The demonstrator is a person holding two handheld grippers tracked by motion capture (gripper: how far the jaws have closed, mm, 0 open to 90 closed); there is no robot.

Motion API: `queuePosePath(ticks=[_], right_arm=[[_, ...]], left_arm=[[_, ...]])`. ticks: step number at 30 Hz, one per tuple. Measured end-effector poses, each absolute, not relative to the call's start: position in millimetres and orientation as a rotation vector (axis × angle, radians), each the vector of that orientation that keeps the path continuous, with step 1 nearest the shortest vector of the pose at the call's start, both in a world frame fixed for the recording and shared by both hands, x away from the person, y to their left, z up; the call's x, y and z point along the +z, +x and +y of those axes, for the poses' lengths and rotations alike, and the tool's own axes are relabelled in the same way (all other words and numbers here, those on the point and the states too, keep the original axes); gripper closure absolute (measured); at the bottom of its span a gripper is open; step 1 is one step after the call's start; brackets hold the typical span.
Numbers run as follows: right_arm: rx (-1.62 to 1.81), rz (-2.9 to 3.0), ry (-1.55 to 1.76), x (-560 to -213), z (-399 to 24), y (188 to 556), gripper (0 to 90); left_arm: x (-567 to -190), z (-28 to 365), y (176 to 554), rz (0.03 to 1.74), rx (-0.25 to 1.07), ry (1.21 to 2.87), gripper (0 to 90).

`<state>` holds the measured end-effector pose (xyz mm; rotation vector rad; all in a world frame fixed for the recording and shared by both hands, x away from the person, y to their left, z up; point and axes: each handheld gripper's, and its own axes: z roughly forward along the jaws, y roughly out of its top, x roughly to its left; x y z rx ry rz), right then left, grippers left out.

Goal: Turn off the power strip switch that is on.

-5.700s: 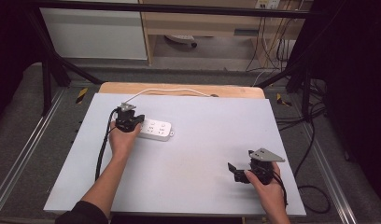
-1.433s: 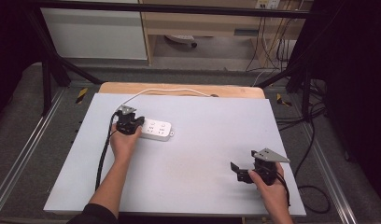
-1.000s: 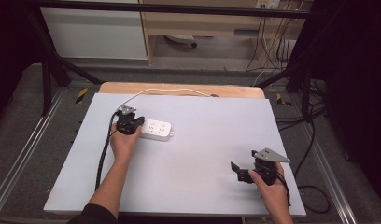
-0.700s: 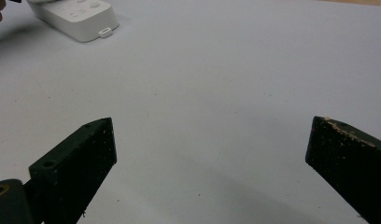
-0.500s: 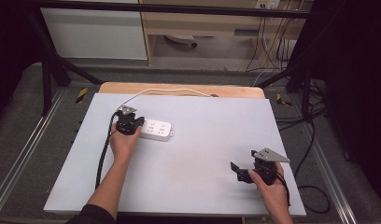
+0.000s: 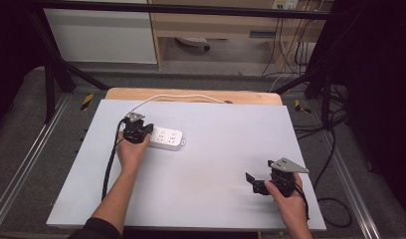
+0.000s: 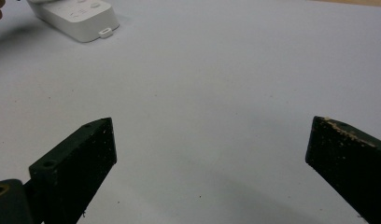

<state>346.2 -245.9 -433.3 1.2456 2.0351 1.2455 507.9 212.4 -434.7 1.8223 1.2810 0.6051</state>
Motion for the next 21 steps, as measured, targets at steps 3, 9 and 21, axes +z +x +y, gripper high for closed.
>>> queuePosePath(ticks=[3, 9, 21], right_arm=[[1.246, 2.035, 1.247, -433.2, -245.8, 346.3, 2.4], [1.246, 2.033, 1.246, -433.2, -246.3, 346.4, 2.4], [1.251, 2.029, 1.249, -432.6, -247.4, 346.4, 2.4]], left_arm=[[-434.9, 212.4, 507.9, 1.275, 0.608, 1.823, 90.0], [-435.6, 213.3, 509.0, 1.278, 0.606, 1.811, 90.0], [-436.5, 216.3, 510.8, 1.287, 0.607, 1.793, 90.0]])
